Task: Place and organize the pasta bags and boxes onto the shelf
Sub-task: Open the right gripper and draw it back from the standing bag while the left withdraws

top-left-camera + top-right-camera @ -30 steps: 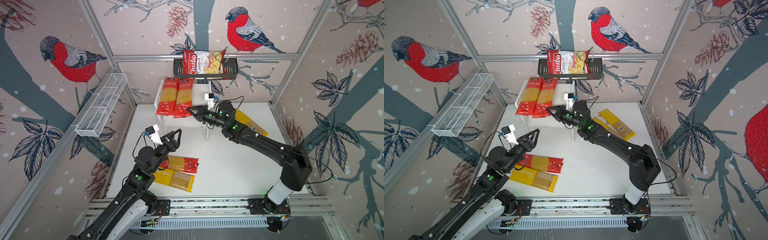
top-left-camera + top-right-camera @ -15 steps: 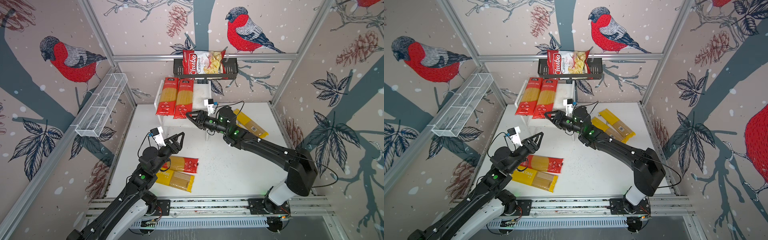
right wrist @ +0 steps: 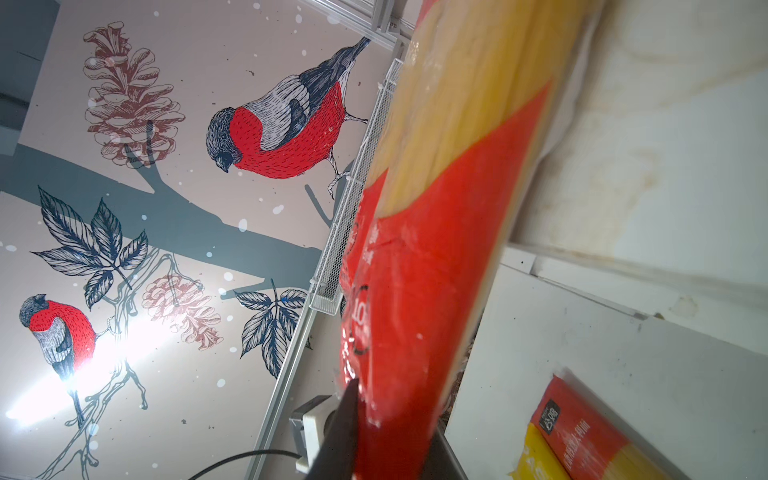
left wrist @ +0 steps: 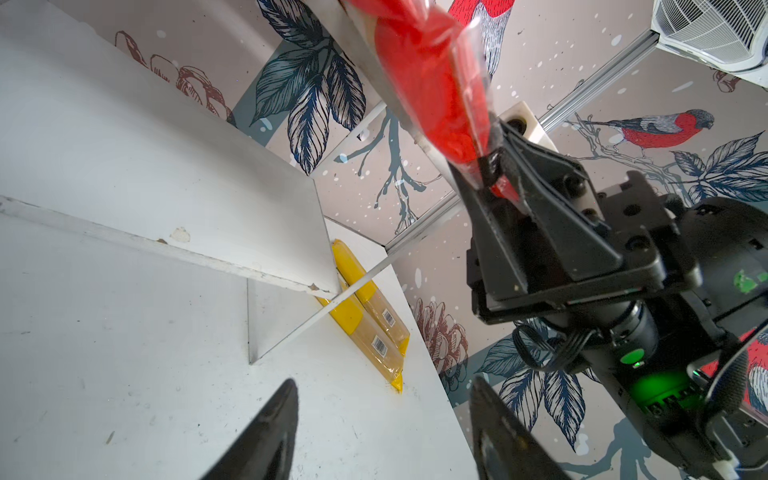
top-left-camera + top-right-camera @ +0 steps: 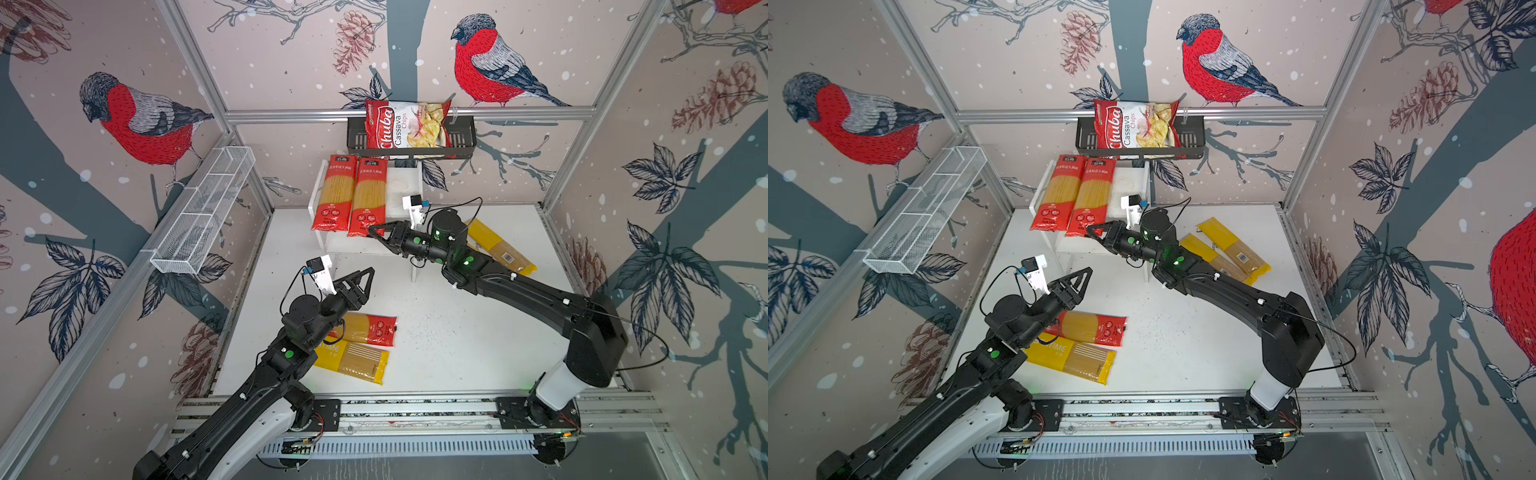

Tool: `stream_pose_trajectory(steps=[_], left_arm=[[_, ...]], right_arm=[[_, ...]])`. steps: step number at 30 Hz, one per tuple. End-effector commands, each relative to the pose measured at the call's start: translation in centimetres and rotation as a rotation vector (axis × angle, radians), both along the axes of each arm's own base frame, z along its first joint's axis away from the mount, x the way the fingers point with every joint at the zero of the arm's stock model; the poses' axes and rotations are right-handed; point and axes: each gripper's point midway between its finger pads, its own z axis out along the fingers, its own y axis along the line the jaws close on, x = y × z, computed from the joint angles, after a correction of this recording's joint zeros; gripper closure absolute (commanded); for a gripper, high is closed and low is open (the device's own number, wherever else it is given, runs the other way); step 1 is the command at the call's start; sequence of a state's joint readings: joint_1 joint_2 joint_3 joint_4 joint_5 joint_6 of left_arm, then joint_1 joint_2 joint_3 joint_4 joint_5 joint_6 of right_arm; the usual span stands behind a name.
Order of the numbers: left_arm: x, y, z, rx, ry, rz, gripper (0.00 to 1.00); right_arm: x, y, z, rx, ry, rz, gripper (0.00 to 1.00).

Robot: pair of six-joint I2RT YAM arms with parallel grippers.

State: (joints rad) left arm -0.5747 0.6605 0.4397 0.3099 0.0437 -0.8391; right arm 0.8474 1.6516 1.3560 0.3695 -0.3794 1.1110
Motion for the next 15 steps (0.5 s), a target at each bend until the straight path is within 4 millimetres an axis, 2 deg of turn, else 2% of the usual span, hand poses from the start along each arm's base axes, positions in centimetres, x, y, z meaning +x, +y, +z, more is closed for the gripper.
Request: stream_pose_trajectory(steps=[1, 8, 15], left_arm=[[0.1, 0.2, 0.7, -0.017, -0.030, 0.012, 0.36], [0.1, 0.1, 0.6, -0.013, -0.030, 0.012, 0.36], [0.1, 0.0, 0.3, -0.011, -0.026, 0.008, 0.36]], right_arm=[[0.1, 0.3, 0.7, -0.006, -0.049, 0.024, 0.87], [0.3, 0.9, 0.9, -0.029, -0.069, 0.076, 0.95], [1.4, 0.4, 0.4, -0.047, -0.064, 0.053, 0.98]])
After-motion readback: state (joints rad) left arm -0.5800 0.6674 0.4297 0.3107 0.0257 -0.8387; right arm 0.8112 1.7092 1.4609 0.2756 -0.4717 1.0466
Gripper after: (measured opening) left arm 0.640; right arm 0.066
